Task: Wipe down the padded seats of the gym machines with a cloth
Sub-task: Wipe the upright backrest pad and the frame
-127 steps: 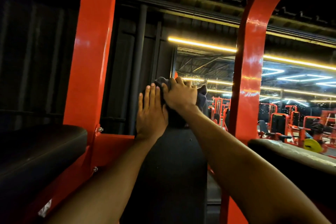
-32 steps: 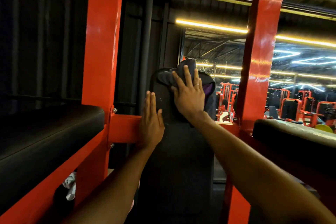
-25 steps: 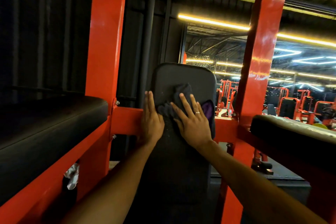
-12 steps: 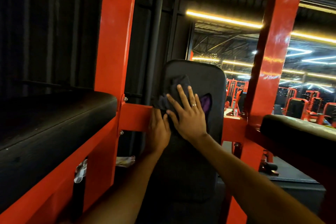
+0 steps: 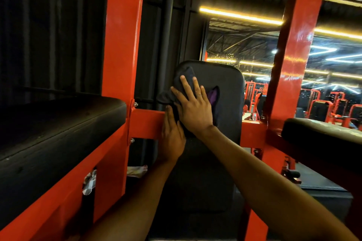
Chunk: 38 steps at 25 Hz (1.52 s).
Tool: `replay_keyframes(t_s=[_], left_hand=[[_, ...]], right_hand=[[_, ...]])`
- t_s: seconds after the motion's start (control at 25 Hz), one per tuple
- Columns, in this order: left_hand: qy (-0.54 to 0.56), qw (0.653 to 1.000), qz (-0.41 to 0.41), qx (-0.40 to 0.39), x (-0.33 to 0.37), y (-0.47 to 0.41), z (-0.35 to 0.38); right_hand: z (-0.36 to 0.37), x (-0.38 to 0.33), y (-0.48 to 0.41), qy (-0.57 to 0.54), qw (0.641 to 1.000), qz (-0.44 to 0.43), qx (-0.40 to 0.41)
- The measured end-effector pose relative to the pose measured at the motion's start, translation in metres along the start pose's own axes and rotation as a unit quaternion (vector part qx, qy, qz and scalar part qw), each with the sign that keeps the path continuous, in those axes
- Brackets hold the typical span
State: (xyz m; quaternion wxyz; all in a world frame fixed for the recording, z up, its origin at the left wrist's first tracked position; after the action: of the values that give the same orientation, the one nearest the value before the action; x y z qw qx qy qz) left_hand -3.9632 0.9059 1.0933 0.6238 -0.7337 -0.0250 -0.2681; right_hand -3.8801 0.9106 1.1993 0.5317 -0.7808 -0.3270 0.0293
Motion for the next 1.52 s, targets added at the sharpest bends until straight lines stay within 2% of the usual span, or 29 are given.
replay_keyframes(t_s=[0.16,0.32,0.52,0.72,0.84,1.0,1.12,1.2,1.36,1.44,1.52], left_hand=[[0.036,0.999,-0.005,-0.017,-0.001,-0.001,-0.002],[0.025,0.999,0.005,-0.029,-0.008,-0.003,0.002],[0.034,0.999,-0.007,-0.024,-0.001,0.000,-0.001],[0.032,0.999,-0.017,-0.028,0.004,-0.002,-0.001],[-0.006,0.999,-0.006,-0.033,0.005,-0.001,-0.001],[-0.015,0.999,-0.013,-0.036,0.004,0.001,-0.001],[-0.009,1.000,-0.007,-0.029,0.002,0.001,-0.002],[-0.029,0.999,0.012,-0.031,0.004,0.000,-0.003],[-0.058,0.998,0.003,-0.024,0.008,0.001,-0.009],[-0.085,0.995,0.041,-0.015,0.013,0.004,-0.013],[-0.117,0.985,0.122,-0.029,0.026,0.006,-0.010]], right_hand=[[0.010,0.009,0.048,0.000,0.999,0.011,0.049],[0.018,0.008,0.091,-0.017,0.996,0.048,0.071],[0.008,0.022,0.052,-0.021,0.998,0.042,0.034],[0.001,0.077,0.062,-0.009,0.977,0.194,0.085],[0.018,0.061,0.113,-0.016,0.966,0.242,0.093],[0.026,0.012,0.112,-0.035,0.981,0.184,0.054],[0.015,0.027,0.078,-0.035,0.991,0.121,0.040],[0.008,0.052,0.073,-0.014,0.988,0.144,0.056],[0.020,0.066,0.120,-0.033,0.954,0.280,0.101],[0.031,0.046,0.150,-0.022,0.957,0.276,0.088],[0.033,0.034,0.154,-0.032,0.969,0.233,0.072]])
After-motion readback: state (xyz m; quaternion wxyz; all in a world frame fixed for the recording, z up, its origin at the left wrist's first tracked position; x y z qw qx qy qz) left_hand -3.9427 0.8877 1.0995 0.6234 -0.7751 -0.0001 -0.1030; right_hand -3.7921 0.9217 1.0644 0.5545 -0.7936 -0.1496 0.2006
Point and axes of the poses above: each hand's wrist, its own y-axis away from the middle knuckle, its own z-axis out of the palm, x = y × z, the point moved 3 cm from there along -y, towards the middle knuckle, and after that the axes turned 1 degree about y, right-handed, at the moved point
